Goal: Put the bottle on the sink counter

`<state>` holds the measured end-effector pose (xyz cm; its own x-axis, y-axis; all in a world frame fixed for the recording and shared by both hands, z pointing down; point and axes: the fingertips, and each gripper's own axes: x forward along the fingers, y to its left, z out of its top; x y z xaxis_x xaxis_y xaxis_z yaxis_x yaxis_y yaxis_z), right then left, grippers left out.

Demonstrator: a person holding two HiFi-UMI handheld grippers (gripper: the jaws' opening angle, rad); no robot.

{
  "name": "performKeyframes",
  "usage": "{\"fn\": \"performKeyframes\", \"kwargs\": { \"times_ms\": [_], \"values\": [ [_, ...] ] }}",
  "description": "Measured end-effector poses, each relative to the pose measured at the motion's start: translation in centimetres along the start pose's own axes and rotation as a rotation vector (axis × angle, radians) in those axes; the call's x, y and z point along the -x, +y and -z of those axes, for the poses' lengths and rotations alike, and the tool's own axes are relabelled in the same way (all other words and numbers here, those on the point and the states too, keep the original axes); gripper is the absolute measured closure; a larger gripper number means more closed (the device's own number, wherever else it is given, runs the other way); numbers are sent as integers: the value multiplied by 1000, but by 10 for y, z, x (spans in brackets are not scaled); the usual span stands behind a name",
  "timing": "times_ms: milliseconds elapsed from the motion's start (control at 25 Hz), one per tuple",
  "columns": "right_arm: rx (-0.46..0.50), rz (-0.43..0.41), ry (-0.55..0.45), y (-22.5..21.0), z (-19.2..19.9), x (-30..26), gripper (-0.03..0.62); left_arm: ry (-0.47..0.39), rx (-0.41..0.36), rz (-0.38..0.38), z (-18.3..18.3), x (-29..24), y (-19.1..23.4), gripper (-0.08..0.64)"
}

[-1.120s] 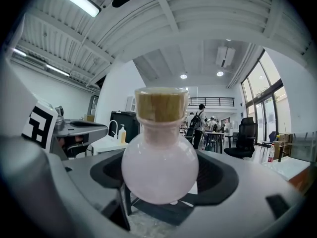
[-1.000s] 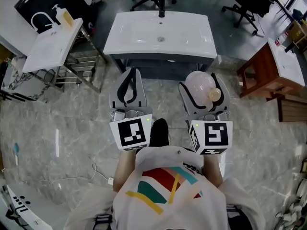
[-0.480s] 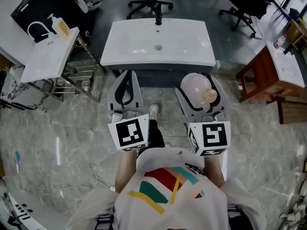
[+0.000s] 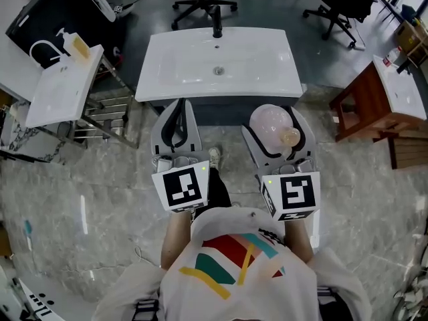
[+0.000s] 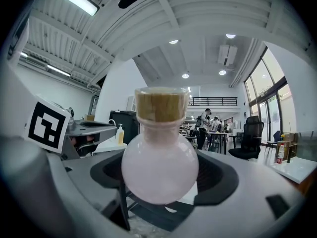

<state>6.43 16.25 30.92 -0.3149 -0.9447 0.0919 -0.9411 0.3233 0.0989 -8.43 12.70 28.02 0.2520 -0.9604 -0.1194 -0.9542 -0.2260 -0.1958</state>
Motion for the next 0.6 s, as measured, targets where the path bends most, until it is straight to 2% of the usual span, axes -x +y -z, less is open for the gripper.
{"fn": "performKeyframes", "kwargs": {
  "times_ms": [360,600],
  "values": [
    [4,35,49,-24,10,-56,201,24,21,42,21,-62,5,543],
    [8,35,77,-34,2,-117,201,45,40,40,31,-119,30,543]
  ]
}}
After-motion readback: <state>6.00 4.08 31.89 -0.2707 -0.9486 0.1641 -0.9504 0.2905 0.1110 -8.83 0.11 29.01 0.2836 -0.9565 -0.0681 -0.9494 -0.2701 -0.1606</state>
